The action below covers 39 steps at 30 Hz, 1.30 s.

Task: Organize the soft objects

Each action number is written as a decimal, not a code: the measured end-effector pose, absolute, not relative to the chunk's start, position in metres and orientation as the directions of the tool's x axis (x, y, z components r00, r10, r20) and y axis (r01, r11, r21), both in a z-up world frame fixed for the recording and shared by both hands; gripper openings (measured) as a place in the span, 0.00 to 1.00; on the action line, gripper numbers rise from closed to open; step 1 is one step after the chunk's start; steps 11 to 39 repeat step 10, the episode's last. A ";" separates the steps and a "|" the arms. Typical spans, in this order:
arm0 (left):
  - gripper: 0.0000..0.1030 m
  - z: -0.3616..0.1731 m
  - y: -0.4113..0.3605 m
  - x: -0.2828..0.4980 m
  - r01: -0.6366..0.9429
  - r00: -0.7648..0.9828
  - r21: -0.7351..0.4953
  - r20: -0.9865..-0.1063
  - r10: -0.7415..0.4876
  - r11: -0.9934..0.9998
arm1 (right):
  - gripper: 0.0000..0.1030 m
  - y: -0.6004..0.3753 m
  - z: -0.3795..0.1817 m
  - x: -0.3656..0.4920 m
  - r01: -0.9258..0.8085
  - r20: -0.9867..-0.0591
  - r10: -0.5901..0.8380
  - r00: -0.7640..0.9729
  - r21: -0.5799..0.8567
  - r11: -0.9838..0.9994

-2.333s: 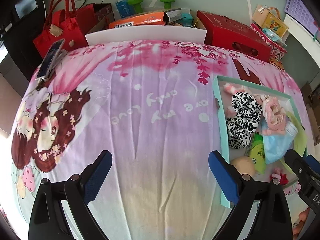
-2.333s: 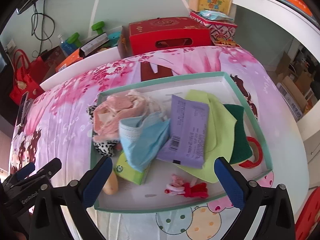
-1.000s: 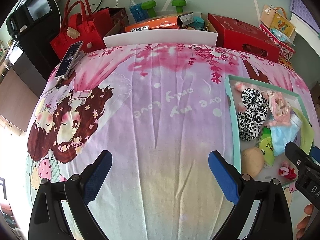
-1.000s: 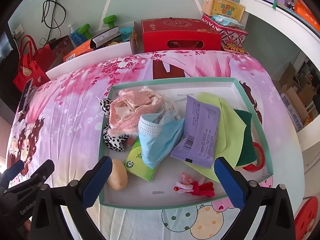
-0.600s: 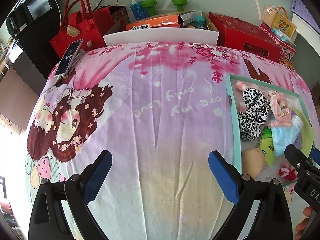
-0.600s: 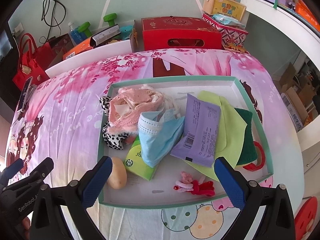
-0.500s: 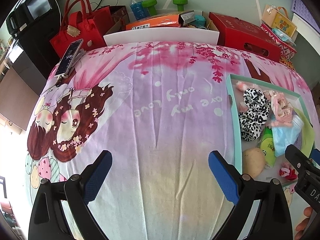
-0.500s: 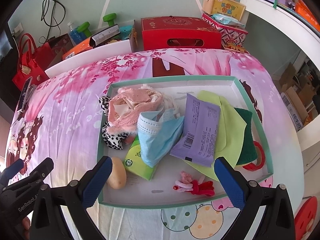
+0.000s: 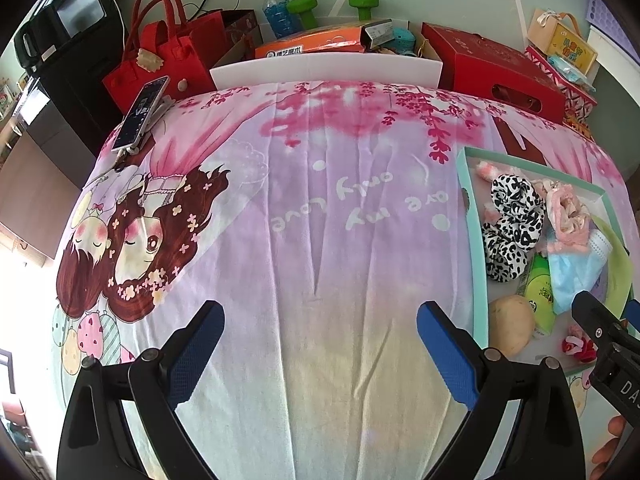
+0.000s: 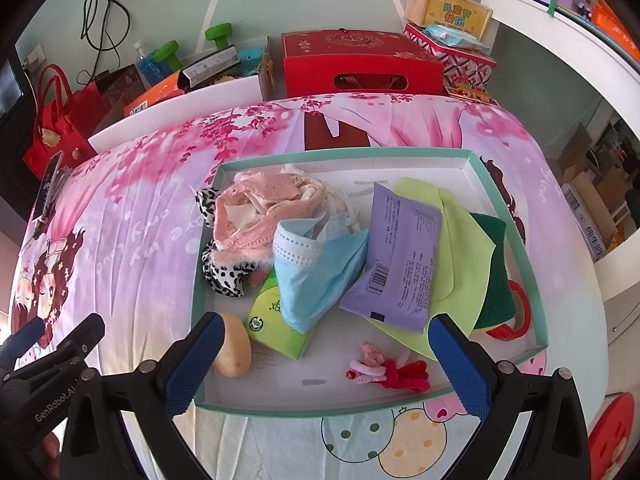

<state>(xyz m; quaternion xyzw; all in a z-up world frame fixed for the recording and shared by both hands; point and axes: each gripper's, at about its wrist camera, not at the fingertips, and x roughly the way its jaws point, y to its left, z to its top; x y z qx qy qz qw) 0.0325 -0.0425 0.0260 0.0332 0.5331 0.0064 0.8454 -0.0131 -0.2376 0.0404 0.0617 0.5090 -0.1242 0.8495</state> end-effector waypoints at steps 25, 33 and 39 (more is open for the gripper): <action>0.94 0.027 -0.041 0.032 0.019 0.432 0.048 -0.901 0.035 0.999 | 1.00 -0.236 0.037 -0.013 0.271 -0.883 -0.150 0.446 -0.026 0.962; 0.94 0.027 -0.041 0.032 0.019 0.432 0.048 -0.901 0.035 0.999 | 1.00 -0.236 0.037 -0.013 0.271 -0.883 -0.150 0.446 -0.026 0.962; 0.94 0.027 -0.041 0.032 0.019 0.432 0.048 -0.901 0.035 0.999 | 1.00 -0.236 0.037 -0.013 0.271 -0.883 -0.150 0.446 -0.026 0.962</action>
